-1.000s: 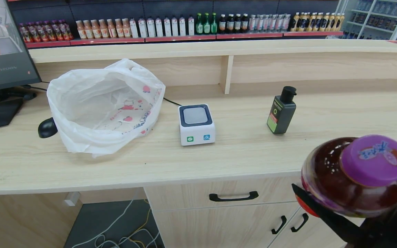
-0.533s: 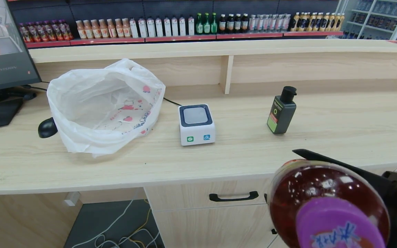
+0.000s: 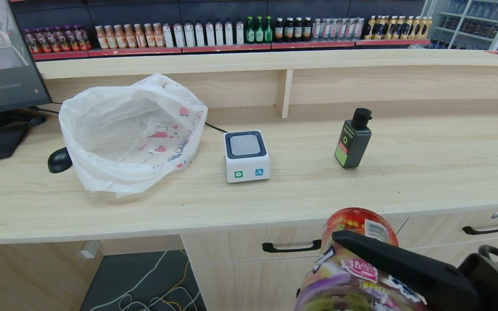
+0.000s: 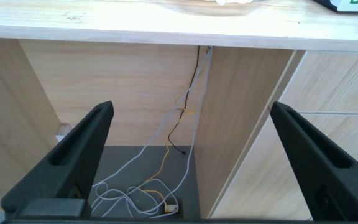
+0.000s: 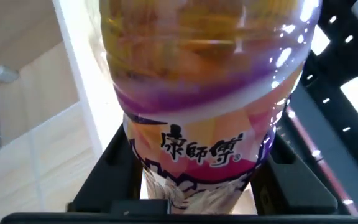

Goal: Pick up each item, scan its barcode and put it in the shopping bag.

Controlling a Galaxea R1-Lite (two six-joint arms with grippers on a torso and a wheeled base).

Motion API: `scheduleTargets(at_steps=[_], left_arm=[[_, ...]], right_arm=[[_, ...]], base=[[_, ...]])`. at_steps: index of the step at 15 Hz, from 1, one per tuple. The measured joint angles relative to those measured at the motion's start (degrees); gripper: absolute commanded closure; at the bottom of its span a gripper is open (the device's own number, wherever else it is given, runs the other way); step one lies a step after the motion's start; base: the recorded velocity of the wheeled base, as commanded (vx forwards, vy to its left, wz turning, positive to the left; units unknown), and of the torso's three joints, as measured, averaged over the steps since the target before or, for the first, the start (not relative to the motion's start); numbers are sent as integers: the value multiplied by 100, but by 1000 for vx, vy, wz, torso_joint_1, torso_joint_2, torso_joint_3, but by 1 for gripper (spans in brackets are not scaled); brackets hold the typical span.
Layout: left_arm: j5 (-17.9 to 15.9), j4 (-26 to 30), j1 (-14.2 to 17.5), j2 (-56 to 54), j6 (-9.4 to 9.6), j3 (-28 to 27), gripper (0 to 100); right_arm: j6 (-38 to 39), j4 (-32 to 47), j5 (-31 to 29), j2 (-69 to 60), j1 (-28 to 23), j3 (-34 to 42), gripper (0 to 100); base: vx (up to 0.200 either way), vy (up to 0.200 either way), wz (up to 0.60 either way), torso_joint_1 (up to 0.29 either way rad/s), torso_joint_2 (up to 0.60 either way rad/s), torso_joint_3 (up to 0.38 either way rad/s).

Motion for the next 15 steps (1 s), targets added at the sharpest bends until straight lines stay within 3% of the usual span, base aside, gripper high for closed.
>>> scheduleTargets(at_steps=[5, 15], left_arm=[[0, 0, 0, 0, -2, 0, 0], [0, 0, 0, 0, 0, 0, 0]], right_arm=[[-1807, -926, 1, 500, -17, 195, 100], [-2912, -976, 951, 599, -297, -265, 100]], base=[[0, 0, 0, 0, 0, 0], [0, 0, 0, 0, 0, 0]])
